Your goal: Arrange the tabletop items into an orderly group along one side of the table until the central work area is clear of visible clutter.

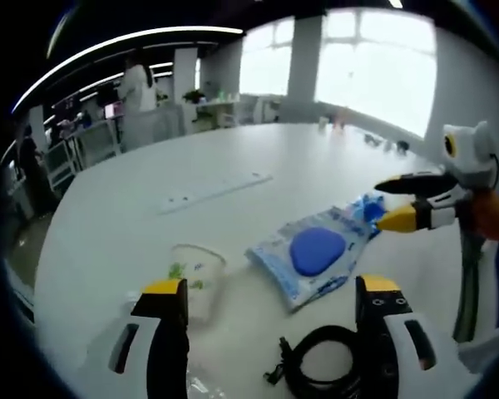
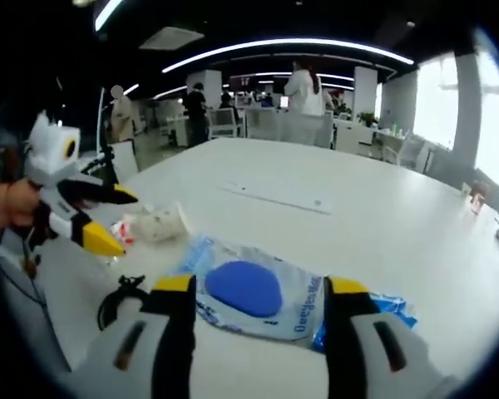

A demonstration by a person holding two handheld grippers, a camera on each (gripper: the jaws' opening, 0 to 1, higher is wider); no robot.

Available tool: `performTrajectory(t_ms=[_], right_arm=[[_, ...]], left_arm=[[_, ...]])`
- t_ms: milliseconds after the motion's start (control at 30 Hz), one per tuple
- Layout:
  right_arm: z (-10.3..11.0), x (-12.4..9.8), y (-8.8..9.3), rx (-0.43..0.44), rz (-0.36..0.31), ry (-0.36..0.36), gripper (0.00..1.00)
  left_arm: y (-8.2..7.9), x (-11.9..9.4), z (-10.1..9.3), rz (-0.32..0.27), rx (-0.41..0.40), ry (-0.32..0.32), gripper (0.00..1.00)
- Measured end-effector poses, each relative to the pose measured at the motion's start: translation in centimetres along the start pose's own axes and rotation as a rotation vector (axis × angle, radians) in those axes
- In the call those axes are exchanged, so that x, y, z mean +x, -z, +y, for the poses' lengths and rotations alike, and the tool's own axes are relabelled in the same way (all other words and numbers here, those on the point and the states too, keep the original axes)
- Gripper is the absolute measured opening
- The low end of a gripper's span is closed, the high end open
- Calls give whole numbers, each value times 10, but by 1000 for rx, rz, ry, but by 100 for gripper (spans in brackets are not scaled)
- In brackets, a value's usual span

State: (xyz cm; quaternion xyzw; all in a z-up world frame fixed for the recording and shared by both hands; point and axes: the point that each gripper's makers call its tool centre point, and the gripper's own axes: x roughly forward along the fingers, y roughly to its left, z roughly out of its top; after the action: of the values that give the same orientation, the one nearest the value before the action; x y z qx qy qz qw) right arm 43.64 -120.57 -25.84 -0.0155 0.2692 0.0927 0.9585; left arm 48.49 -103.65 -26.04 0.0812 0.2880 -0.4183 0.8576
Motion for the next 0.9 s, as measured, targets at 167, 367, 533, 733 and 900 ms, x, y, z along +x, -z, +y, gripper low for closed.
performTrajectory(t_ms=[167, 367, 533, 733, 900], right_arm=[[10, -4, -4, -12, -2, -15, 60], [20, -8, -8, -22, -10, -31, 59], [30, -11, -10, -29, -13, -47, 59], [42, -14, -11, -42, -14, -70, 59], [57, -16, -11, -57, -12, -99, 58]], left_arm=[[-1, -13, 2, -9, -1, -14, 81], [-2, -28, 2, -20, -4, -28, 82], [2, -38, 1, -20, -9, -37, 81], [7, -52, -4, -18, -16, -51, 81], [14, -61, -10, -15, -17, -60, 81]])
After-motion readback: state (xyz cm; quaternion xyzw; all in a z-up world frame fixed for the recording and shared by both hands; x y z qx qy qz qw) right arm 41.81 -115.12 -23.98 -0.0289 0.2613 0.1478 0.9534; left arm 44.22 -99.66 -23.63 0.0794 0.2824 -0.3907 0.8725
